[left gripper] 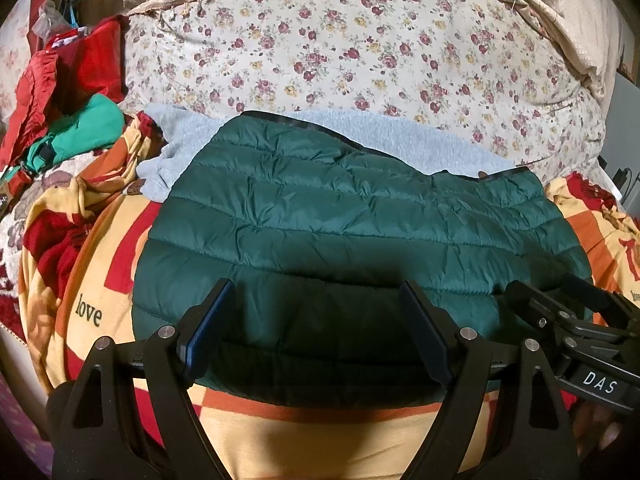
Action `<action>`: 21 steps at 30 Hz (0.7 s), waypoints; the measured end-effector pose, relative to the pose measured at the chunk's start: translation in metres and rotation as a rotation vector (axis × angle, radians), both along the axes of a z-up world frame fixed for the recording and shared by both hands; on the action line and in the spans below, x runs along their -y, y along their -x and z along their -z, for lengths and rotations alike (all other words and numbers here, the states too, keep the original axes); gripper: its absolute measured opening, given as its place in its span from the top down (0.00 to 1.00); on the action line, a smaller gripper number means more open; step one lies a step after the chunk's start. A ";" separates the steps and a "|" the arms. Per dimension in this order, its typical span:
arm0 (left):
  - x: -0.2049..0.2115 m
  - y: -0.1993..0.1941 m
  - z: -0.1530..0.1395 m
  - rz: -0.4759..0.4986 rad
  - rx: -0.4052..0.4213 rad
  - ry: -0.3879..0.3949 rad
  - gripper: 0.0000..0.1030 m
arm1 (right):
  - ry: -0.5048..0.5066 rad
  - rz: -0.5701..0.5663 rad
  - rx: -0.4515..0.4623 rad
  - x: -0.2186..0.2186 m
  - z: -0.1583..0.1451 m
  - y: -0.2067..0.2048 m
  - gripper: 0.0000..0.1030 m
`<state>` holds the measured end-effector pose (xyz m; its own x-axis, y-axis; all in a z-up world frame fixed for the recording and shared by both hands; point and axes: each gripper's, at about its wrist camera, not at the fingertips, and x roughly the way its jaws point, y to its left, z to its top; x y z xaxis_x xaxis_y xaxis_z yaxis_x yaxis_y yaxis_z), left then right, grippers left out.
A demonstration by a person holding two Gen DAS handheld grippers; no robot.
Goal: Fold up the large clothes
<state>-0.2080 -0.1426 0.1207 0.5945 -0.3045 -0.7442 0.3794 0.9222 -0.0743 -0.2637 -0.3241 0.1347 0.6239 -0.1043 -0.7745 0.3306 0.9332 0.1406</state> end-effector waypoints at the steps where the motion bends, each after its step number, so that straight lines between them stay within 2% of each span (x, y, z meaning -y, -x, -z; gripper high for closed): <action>1: 0.000 0.000 0.000 0.001 -0.001 0.000 0.19 | 0.001 -0.001 -0.002 0.000 0.001 0.000 0.06; 21: 0.003 -0.002 0.003 -0.001 -0.011 0.000 0.19 | 0.001 -0.003 -0.009 0.000 0.001 -0.003 0.06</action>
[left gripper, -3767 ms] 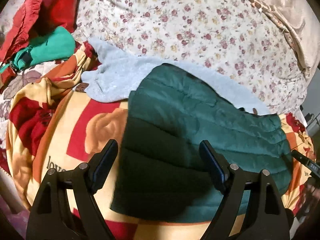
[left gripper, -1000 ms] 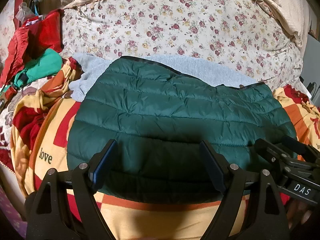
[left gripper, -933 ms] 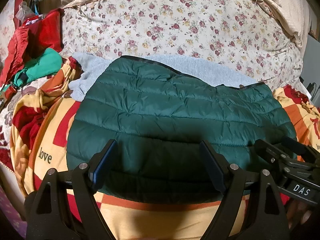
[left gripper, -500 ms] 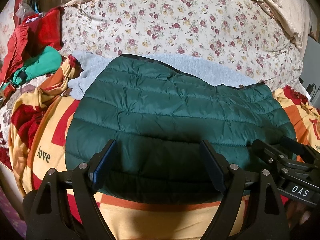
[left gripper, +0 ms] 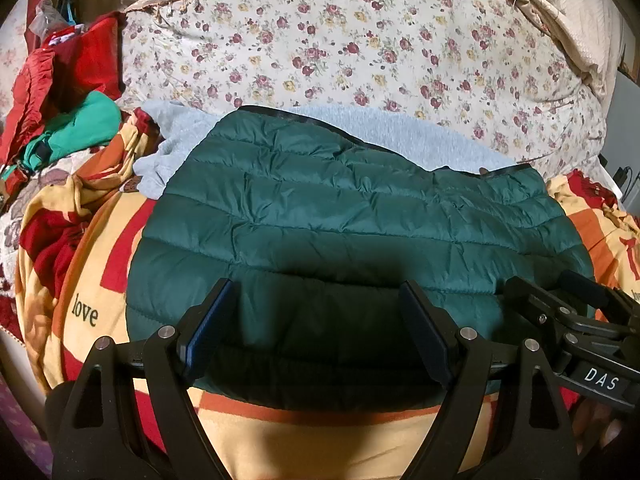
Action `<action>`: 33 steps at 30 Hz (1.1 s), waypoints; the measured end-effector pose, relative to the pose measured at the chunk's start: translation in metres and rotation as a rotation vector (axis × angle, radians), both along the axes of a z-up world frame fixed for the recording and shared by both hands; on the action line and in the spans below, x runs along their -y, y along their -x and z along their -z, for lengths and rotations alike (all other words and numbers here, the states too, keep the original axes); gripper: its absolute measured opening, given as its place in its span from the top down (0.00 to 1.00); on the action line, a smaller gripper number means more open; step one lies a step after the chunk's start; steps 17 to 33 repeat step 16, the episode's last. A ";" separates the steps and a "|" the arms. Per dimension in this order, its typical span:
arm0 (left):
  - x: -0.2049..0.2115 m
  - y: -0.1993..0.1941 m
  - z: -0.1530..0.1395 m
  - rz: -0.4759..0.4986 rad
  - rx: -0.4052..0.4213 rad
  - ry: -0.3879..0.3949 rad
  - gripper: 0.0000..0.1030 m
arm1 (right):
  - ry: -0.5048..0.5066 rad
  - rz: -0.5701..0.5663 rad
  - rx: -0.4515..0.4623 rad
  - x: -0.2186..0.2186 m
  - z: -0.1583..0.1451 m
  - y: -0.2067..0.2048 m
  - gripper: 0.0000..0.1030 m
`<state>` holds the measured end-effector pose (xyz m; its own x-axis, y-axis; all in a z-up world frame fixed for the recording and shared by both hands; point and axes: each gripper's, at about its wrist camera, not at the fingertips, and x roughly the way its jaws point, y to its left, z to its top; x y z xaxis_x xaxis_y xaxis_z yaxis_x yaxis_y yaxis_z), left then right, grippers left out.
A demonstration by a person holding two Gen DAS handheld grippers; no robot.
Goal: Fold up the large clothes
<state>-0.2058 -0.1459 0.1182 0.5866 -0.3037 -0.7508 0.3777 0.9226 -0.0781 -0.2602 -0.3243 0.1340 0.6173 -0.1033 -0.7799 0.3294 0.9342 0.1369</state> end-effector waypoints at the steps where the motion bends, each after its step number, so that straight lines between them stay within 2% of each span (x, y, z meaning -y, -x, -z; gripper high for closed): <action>1: 0.000 0.000 0.000 0.000 0.000 0.000 0.19 | -0.001 0.000 -0.001 0.000 0.000 0.000 0.06; 33: 0.005 -0.002 0.004 0.029 0.014 0.003 0.19 | -0.020 -0.014 0.003 0.009 0.002 -0.004 0.06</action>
